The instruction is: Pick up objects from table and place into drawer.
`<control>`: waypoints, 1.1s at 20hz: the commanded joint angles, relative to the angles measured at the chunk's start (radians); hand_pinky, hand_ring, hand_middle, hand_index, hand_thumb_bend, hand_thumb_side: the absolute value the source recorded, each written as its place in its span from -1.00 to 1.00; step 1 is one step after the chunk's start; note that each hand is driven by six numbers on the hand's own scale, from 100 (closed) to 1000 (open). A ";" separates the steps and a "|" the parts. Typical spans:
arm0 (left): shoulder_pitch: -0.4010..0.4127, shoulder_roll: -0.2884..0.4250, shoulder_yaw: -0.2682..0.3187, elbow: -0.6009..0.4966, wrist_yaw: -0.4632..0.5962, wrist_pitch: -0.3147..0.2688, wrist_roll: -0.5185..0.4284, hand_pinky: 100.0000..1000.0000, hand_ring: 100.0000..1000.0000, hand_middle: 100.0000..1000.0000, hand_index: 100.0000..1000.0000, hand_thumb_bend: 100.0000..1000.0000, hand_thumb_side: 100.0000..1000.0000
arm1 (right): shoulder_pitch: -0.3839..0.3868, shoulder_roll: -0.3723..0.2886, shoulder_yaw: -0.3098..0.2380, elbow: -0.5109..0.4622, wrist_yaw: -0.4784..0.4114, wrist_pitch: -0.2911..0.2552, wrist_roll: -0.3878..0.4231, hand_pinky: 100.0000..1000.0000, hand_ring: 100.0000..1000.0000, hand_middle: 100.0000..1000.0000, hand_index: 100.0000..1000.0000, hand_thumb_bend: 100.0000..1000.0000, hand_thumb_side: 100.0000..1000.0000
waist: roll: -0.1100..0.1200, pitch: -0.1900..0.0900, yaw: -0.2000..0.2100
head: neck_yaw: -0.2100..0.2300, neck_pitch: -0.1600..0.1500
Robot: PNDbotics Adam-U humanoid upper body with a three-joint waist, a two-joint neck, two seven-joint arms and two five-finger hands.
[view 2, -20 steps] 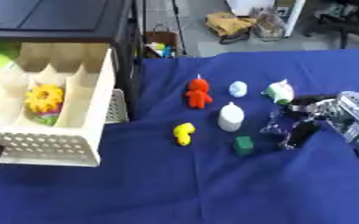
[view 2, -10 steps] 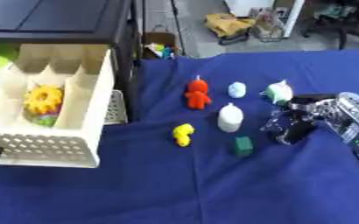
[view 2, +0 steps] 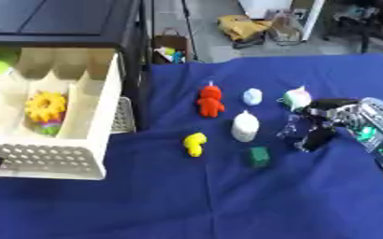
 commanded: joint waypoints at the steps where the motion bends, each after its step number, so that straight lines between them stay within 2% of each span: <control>1: -0.008 0.014 0.002 -0.013 -0.001 0.000 -0.002 -0.25 0.21 0.20 0.67 -0.62 1.00 | -0.021 -0.039 -0.011 -0.030 -0.008 0.001 -0.011 0.19 0.41 0.03 0.31 -0.56 -0.31 | -0.003 -0.017 -0.002 | -0.002 -0.007; 8: -0.005 0.018 0.003 -0.013 0.000 0.001 -0.001 -0.25 0.21 0.20 0.67 -0.62 1.00 | -0.028 -0.070 -0.033 -0.123 -0.032 0.014 -0.040 0.15 0.35 -0.04 0.24 -0.64 -0.29 | -0.005 -0.023 -0.006 | 0.001 -0.005; 9: -0.005 0.019 0.003 -0.013 0.000 0.001 -0.001 -0.25 0.21 0.20 0.67 -0.62 1.00 | -0.030 -0.075 -0.035 -0.136 -0.034 0.016 -0.041 0.15 0.35 -0.05 0.23 -0.68 -0.20 | -0.006 -0.024 -0.006 | 0.001 -0.005; 10: -0.004 0.020 0.003 -0.013 0.000 0.001 -0.001 -0.25 0.21 0.20 0.67 -0.62 1.00 | -0.033 -0.081 -0.036 -0.152 -0.038 0.017 -0.043 0.14 0.34 -0.06 0.23 -0.66 -0.27 | -0.007 -0.025 -0.007 | 0.001 -0.004; 19: -0.003 0.026 0.004 -0.013 0.004 0.005 0.000 -0.25 0.21 0.20 0.66 -0.62 1.00 | -0.056 -0.121 -0.046 -0.308 -0.090 0.025 -0.039 0.12 0.30 -0.12 0.18 -0.68 -0.22 | -0.016 -0.033 -0.009 | 0.004 0.001; 20: -0.002 0.027 0.004 -0.013 0.004 0.005 0.000 -0.25 0.21 0.20 0.66 -0.62 1.00 | -0.064 -0.121 -0.048 -0.325 -0.098 0.026 -0.036 0.12 0.29 -0.12 0.18 -0.76 0.16 | -0.017 -0.035 -0.010 | 0.004 0.002; 21: -0.001 0.028 0.004 -0.013 0.004 0.006 0.000 -0.25 0.21 0.20 0.66 -0.63 1.00 | -0.073 -0.121 -0.050 -0.341 -0.109 0.027 -0.036 0.12 0.29 -0.13 0.18 -0.68 -0.20 | -0.018 -0.036 -0.010 | 0.004 0.003; 22: -0.001 0.029 0.004 -0.013 0.005 0.006 0.000 -0.25 0.21 0.20 0.66 -0.63 1.00 | -0.084 -0.121 -0.051 -0.356 -0.119 0.030 -0.036 0.12 0.28 -0.14 0.17 -0.68 -0.19 | -0.020 -0.038 -0.010 | 0.004 0.004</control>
